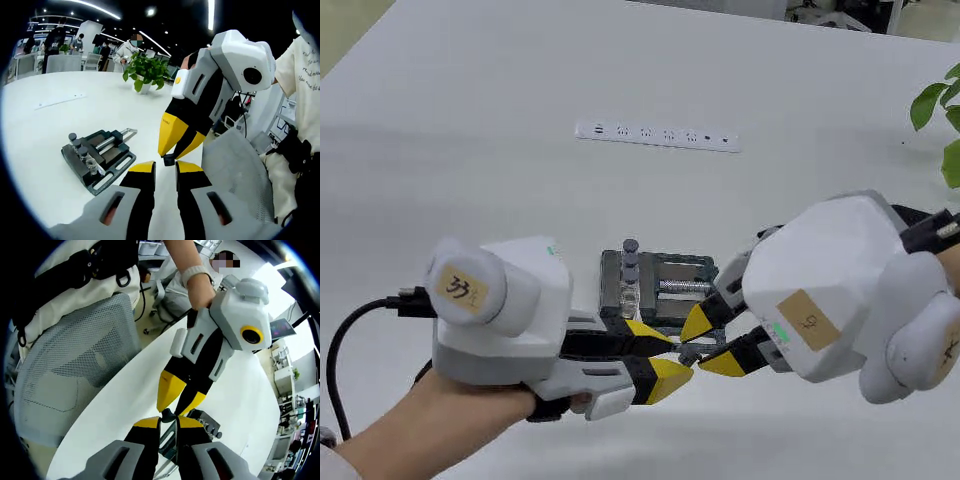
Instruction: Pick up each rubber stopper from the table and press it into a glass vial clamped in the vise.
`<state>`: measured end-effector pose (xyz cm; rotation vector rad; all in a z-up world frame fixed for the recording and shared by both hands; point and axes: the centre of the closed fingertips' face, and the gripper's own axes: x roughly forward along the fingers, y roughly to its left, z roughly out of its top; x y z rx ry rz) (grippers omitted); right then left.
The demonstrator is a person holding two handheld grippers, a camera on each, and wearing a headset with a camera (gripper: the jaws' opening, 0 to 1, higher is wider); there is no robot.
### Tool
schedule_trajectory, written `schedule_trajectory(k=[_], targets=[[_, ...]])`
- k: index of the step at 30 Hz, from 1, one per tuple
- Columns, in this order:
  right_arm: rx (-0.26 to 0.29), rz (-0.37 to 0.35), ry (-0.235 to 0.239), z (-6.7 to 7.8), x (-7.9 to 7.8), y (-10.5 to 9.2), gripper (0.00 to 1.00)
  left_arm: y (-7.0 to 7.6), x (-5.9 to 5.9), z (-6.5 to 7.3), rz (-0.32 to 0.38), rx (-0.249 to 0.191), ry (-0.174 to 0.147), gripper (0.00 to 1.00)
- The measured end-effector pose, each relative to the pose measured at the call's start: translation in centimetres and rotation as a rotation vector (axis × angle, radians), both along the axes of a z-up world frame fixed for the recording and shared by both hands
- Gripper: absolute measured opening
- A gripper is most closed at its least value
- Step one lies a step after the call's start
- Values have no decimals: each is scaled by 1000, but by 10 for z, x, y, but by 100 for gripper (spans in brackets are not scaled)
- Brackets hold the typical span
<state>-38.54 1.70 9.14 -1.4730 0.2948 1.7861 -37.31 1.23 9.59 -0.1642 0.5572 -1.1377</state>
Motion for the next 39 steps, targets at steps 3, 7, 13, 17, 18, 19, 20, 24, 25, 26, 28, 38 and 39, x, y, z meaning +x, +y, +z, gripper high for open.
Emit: schedule_trajectory(k=[3,7,13,17,18,19,20,24,25,26,28,38,39], targets=[[-7,14,-6,0,0,0,7,-1,-4,-1,-17,-9,21,11],[-17,41,-13,0,-3,0,7,-1,-7,-1,-29,-26,43,8],[-41,75,-24,0,-8,-2,7,-3,-11,1,-39,-82,99,5],[-48,96,-20,-1,-13,-2,7,-4,-12,1,-45,-96,123,5],[-48,100,-19,-1,-13,-2,7,-4,-14,1,-50,-96,127,5],[-51,103,-14,-1,-15,-2,7,-5,-15,1,-57,-100,138,5],[-51,107,-16,-1,-15,-2,7,-4,-15,0,-57,-102,143,5],[-56,120,-23,-1,-16,-2,7,-4,-16,-1,-63,-108,162,5],[-56,122,-23,-1,-17,-2,7,-4,-17,-1,-62,-109,168,5],[-57,125,-25,-1,-17,-2,7,-4,-17,-2,-62,-106,170,5],[-56,129,-27,-1,-18,-1,7,-4,-18,-2,-65,-105,174,6],[-62,149,-25,-1,-21,0,7,-7,-23,-6,-65,-114,231,5],[-64,148,-23,-2,-22,0,7,-7,-23,-6,-66,-115,229,5]])
